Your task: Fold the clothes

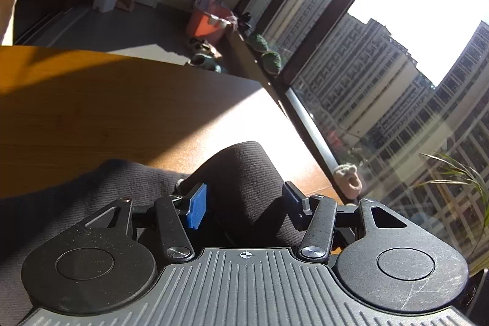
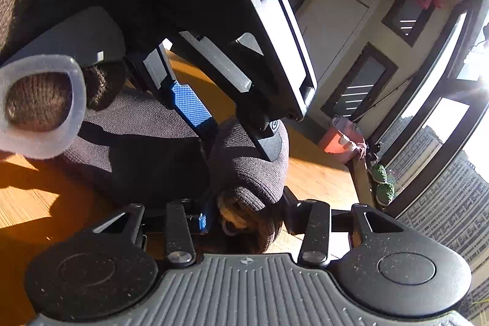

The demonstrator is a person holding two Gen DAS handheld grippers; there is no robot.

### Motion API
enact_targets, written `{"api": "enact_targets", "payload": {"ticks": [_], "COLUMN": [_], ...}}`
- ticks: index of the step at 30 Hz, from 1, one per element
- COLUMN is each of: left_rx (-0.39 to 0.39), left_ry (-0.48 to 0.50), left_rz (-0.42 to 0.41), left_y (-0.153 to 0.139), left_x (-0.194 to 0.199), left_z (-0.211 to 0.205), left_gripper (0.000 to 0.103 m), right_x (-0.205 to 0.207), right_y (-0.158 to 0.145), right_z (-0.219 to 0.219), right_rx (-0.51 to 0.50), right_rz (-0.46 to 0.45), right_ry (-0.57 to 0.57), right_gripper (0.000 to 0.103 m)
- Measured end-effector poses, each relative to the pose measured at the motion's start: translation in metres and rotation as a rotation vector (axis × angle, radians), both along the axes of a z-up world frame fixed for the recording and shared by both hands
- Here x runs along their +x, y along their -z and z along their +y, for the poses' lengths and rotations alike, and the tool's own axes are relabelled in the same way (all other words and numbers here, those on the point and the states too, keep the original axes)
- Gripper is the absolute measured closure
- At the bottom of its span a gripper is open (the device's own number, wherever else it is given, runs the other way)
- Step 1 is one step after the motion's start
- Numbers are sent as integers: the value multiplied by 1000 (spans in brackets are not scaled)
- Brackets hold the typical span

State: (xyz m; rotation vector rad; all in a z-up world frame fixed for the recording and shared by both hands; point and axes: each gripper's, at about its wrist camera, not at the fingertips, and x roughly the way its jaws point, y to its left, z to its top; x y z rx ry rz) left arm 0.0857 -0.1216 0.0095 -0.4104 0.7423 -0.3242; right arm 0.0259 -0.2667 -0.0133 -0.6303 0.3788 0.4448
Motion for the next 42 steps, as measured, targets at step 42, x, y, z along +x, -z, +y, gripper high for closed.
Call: {"api": "enact_targets", "payload": {"ticks": [42], "left_rx": [61], "left_ry": [-143], "left_rz": [-37], "left_y": [-11], "left_x": [-19], "left_z": [44], "left_gripper": [34], "right_x": [27], "right_y": [-18], "right_z": [-58], "right_rx": [522], "right_rz": [340], "right_ry": [14], "right_gripper": [53]}}
